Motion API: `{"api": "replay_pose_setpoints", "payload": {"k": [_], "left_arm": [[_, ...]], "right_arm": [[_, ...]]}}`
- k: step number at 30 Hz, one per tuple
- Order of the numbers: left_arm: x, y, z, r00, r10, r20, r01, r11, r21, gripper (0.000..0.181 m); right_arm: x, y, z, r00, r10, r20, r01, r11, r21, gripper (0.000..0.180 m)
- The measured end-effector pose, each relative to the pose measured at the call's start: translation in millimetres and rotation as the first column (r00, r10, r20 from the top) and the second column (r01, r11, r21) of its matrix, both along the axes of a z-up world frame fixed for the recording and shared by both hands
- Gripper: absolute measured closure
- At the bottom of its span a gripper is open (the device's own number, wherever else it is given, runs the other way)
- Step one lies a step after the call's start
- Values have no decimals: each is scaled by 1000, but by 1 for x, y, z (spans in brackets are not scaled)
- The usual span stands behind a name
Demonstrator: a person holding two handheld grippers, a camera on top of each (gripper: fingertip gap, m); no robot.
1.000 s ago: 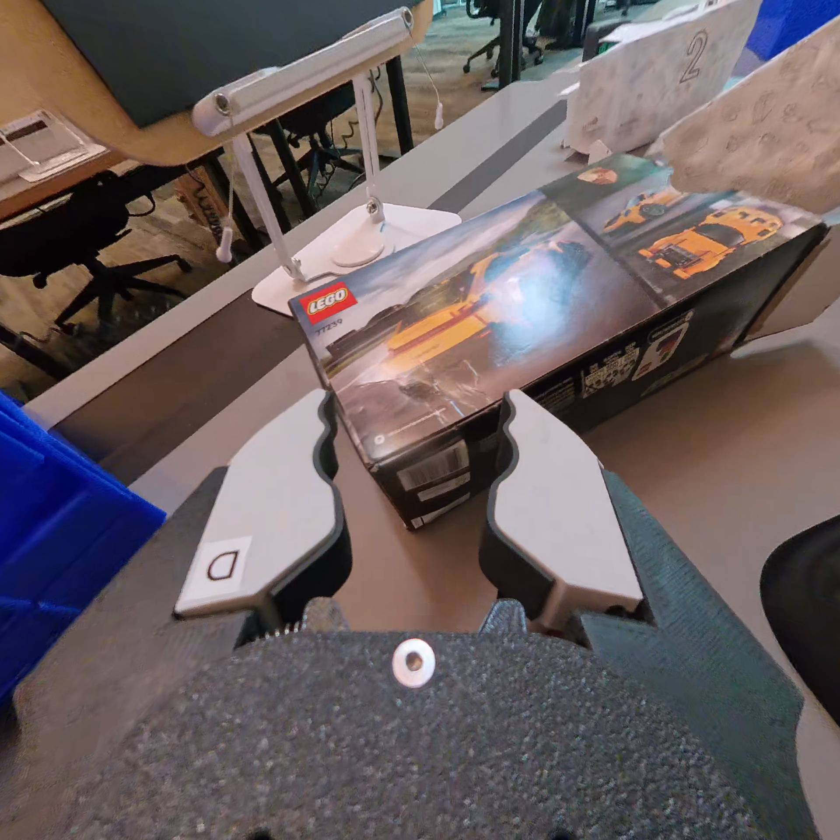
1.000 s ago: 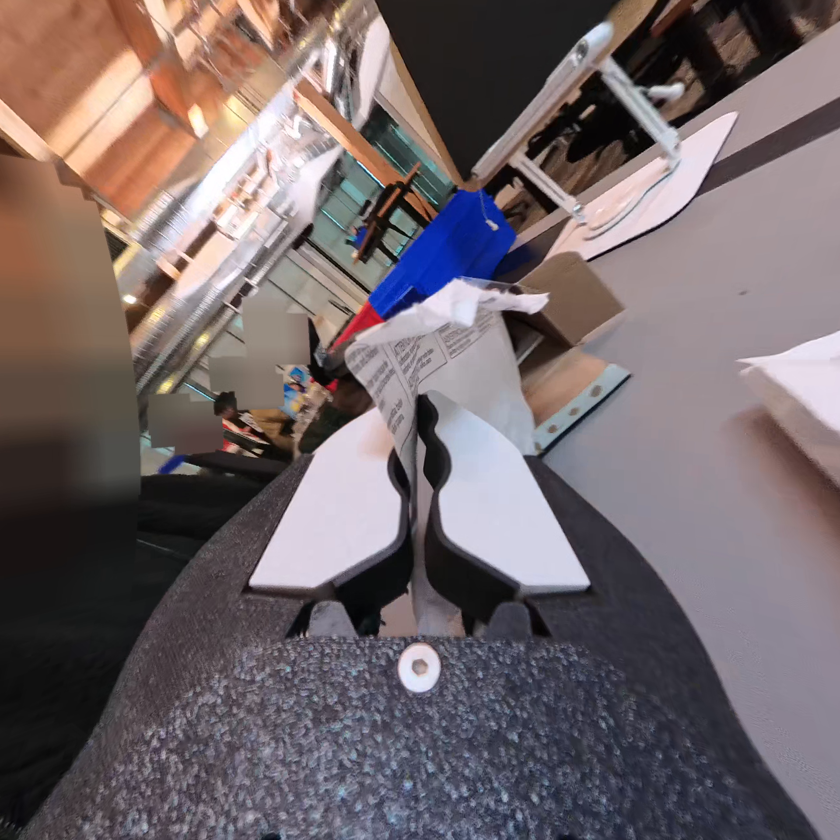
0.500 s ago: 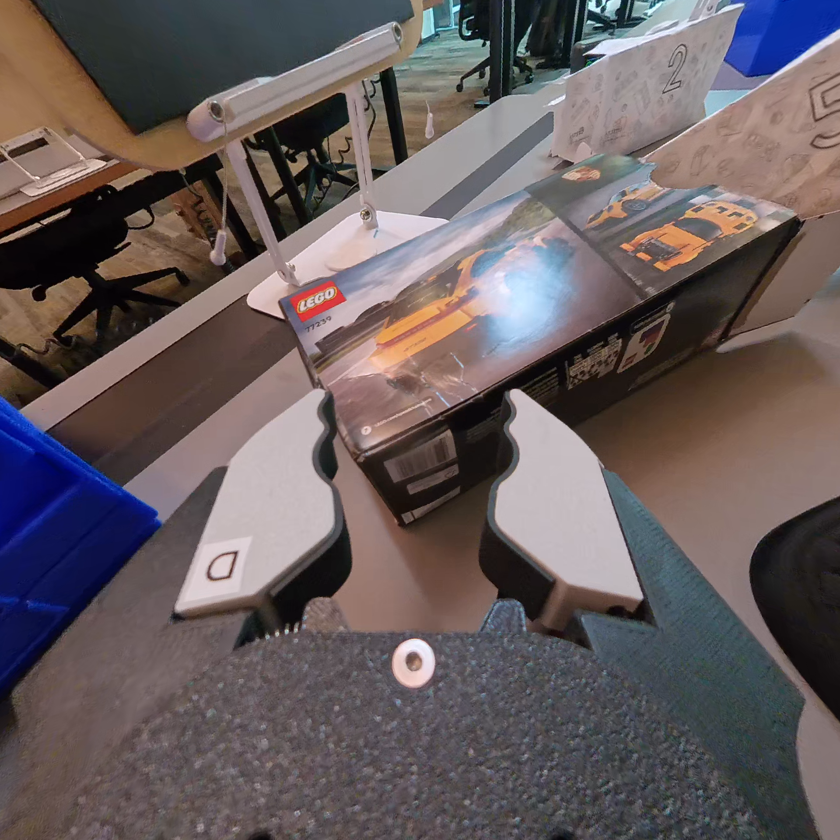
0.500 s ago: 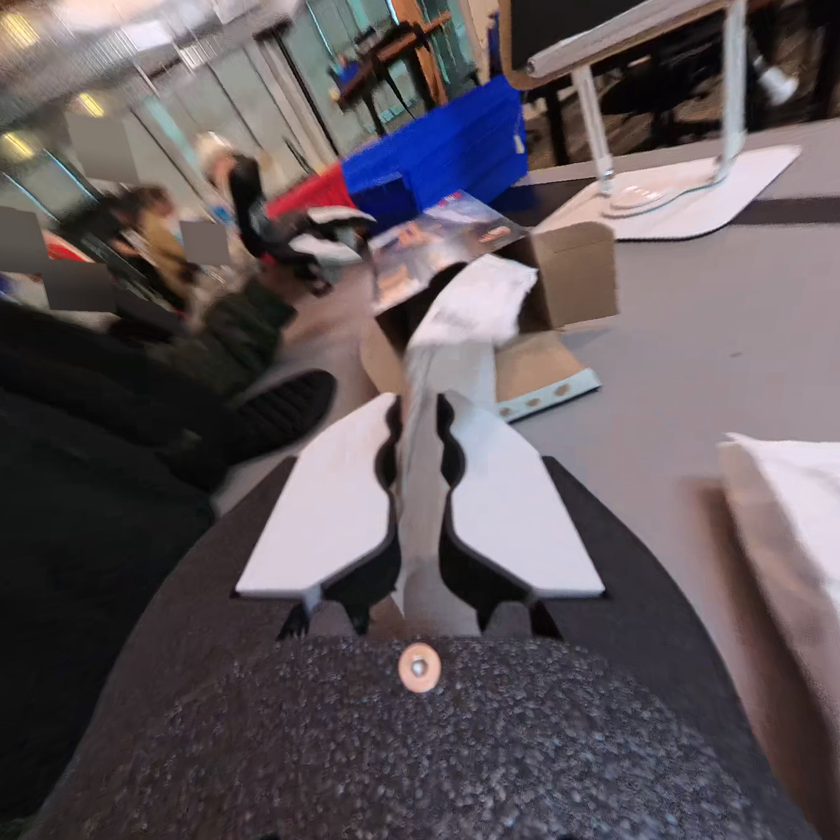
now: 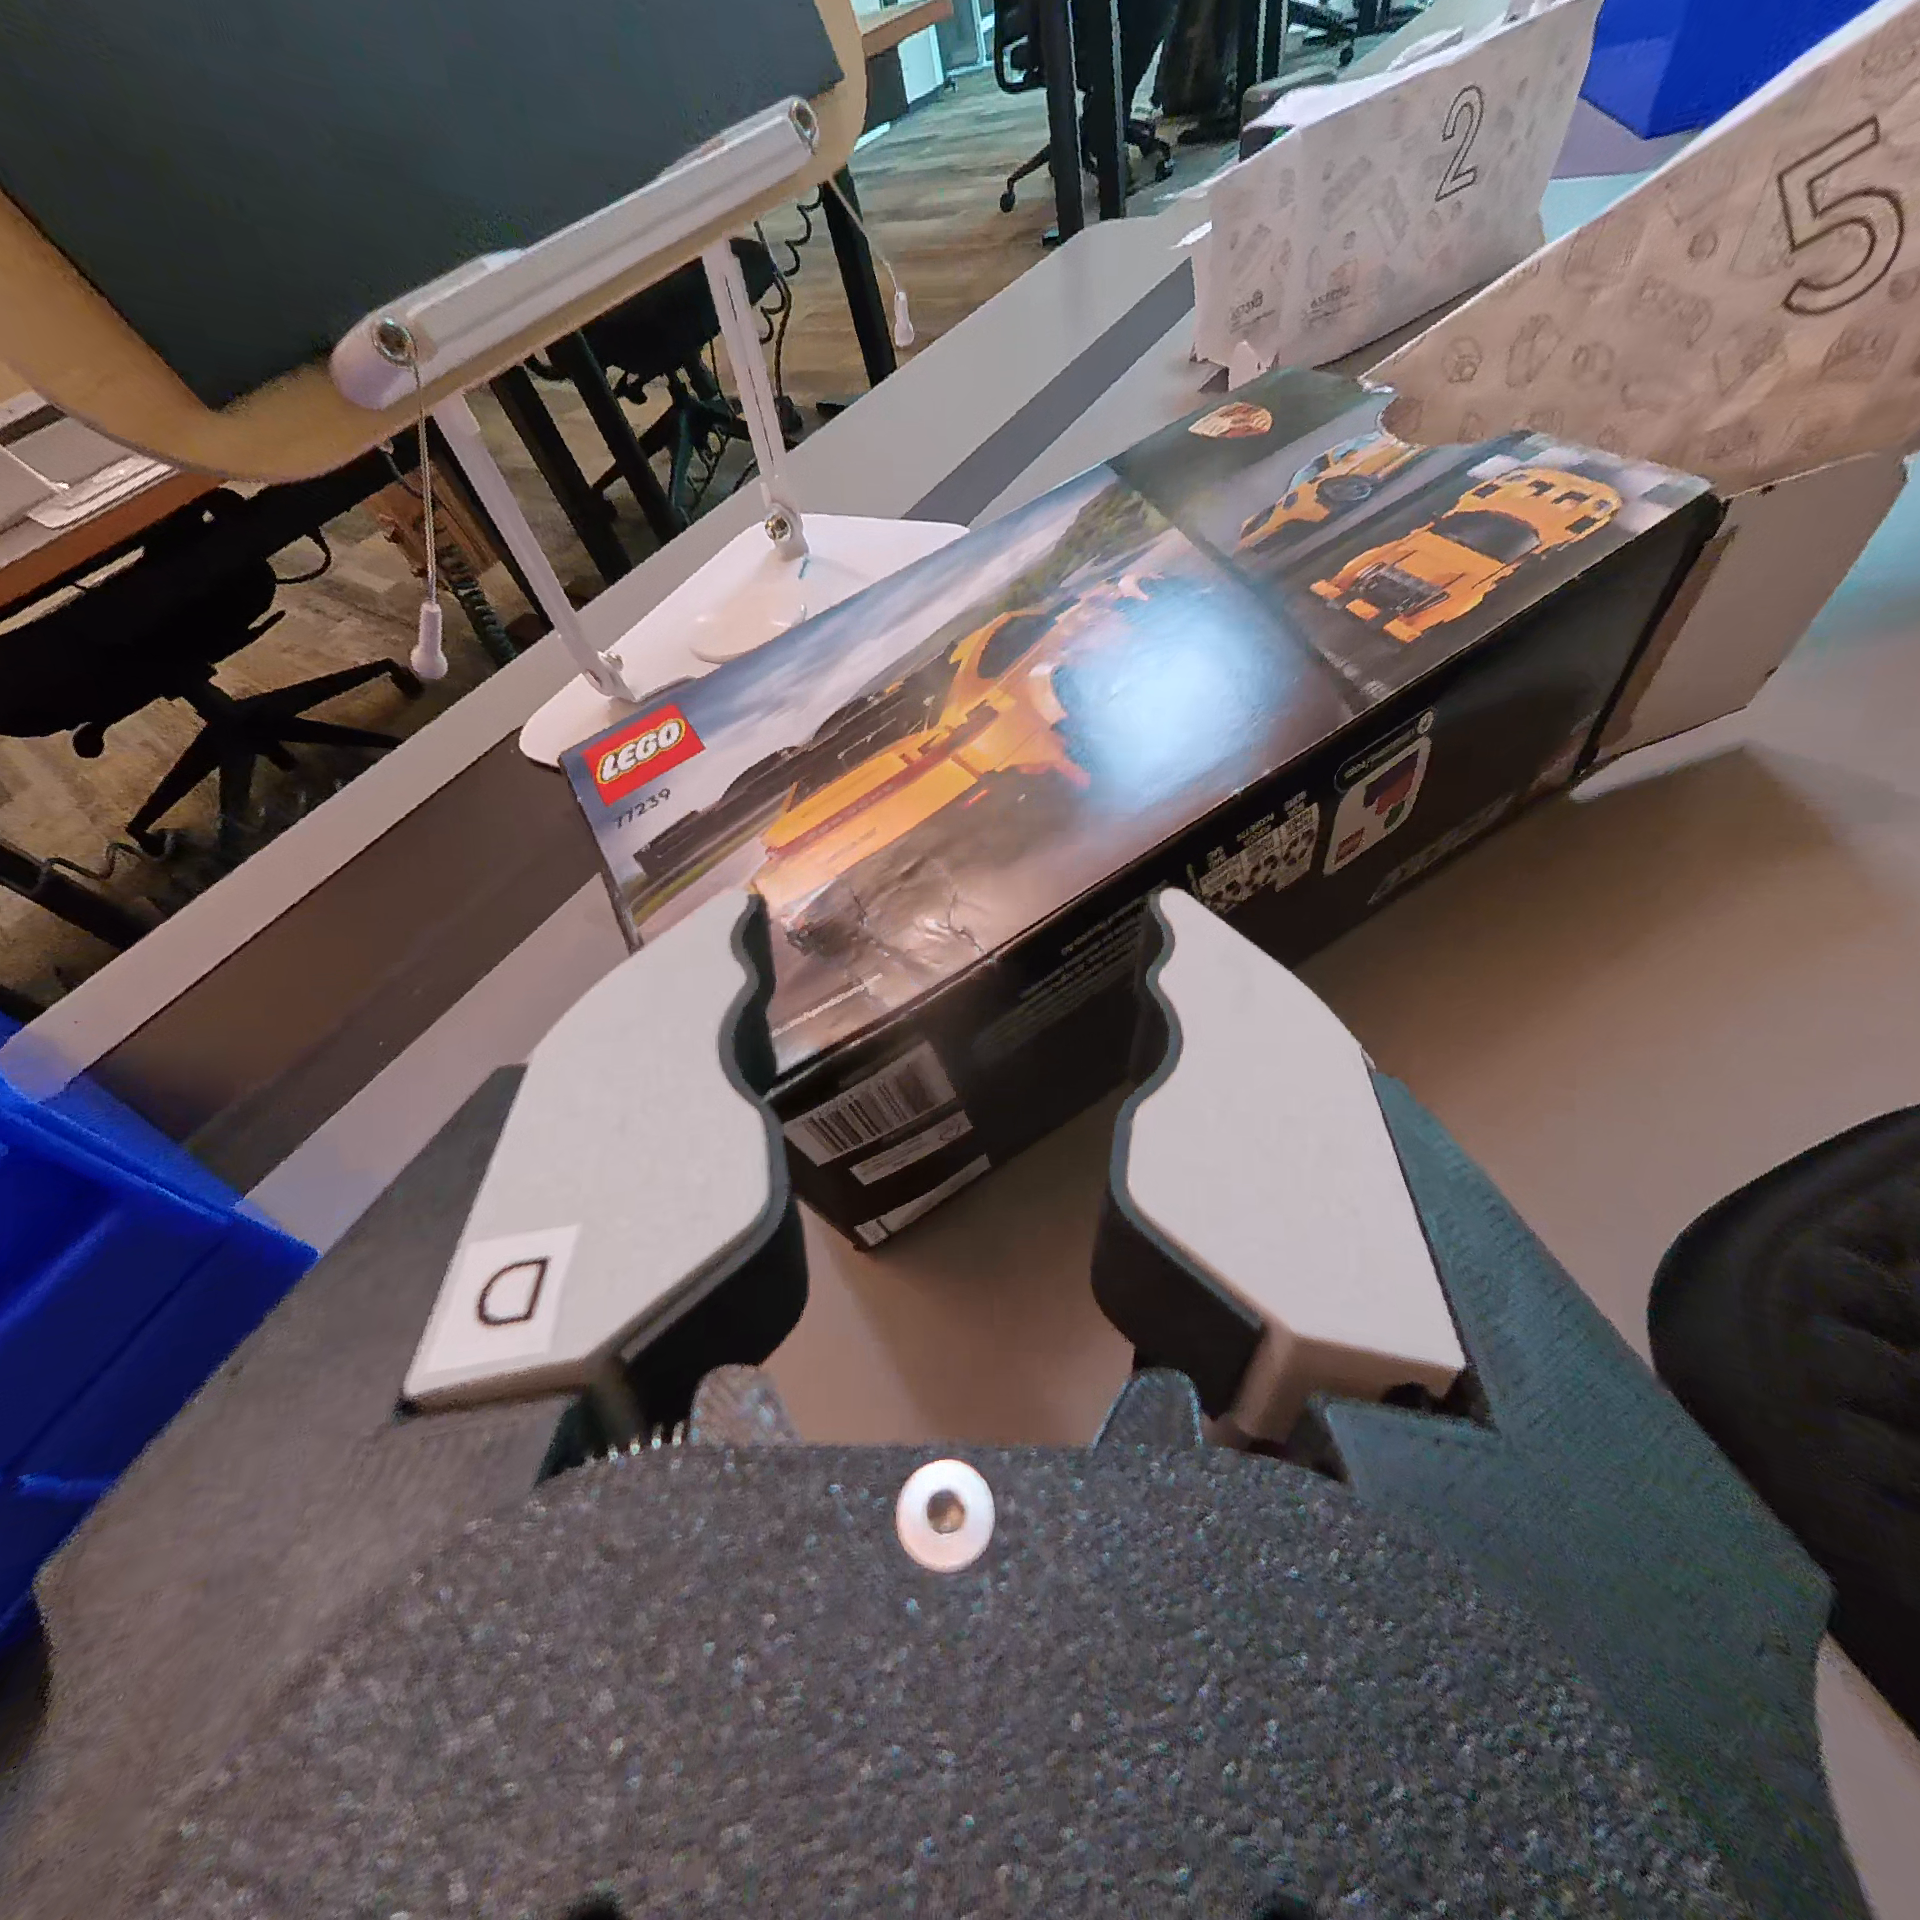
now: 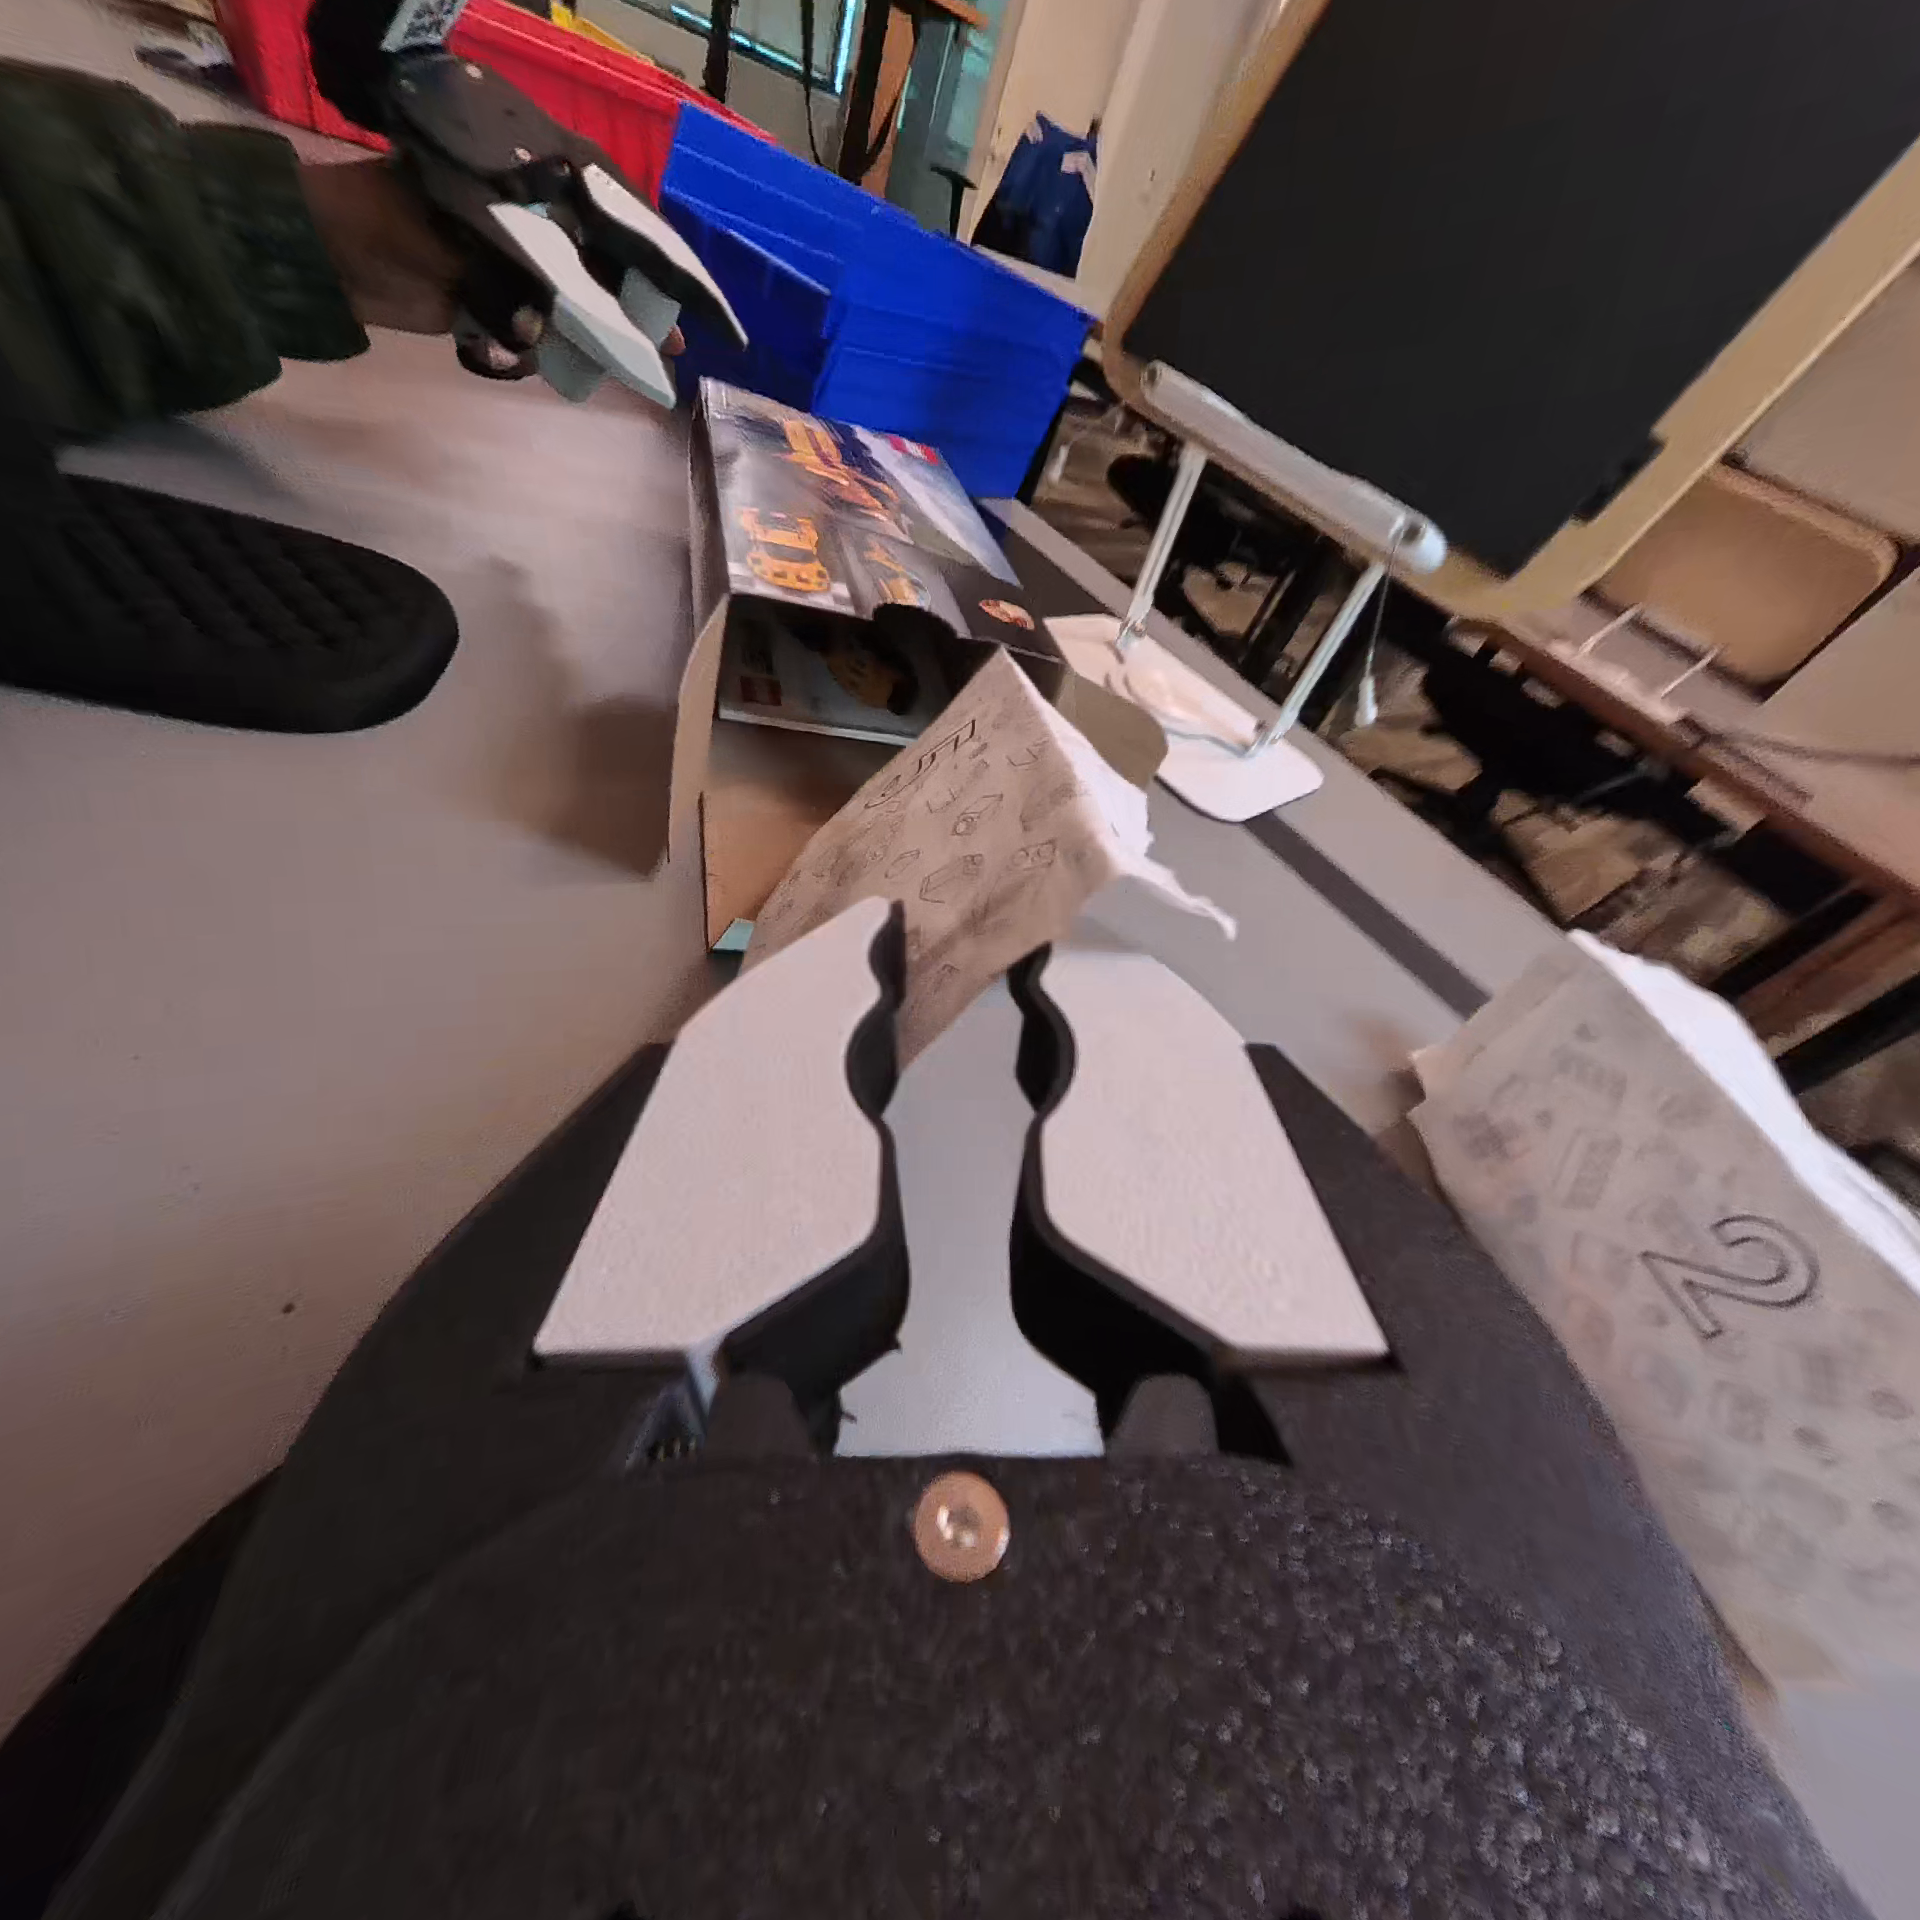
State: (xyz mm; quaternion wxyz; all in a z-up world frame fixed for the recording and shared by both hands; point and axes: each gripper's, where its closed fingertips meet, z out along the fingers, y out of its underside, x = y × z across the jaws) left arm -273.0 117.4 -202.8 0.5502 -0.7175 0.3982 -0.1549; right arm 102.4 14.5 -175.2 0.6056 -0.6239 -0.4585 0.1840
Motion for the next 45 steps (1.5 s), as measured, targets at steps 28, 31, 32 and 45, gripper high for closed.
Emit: {"api": "replay_pose_setpoints", "payload": {"k": [28, 31, 32, 45], "left_arm": [[268, -67, -11, 354, -730, -585, 778, 576, -249, 175], [265, -68, -12, 365, -748, -554, 768, 579, -275, 176], [264, -69, -12, 366, -753, -547, 765, 578, -283, 176], [268, -70, -16, 312, -781, -542, 770, 542, -338, 166]], "right_arm": [[1, -27, 0, 997, 68, 26, -69, 997, 36, 148], [15, -21, 20, 997, -12, 70, 7, 997, 71, 106], [13, -23, 26, 991, -25, 132, 7, 991, 134, 102], [-21, -26, -16, 917, 66, 393, -126, 984, 129, 179]]}}
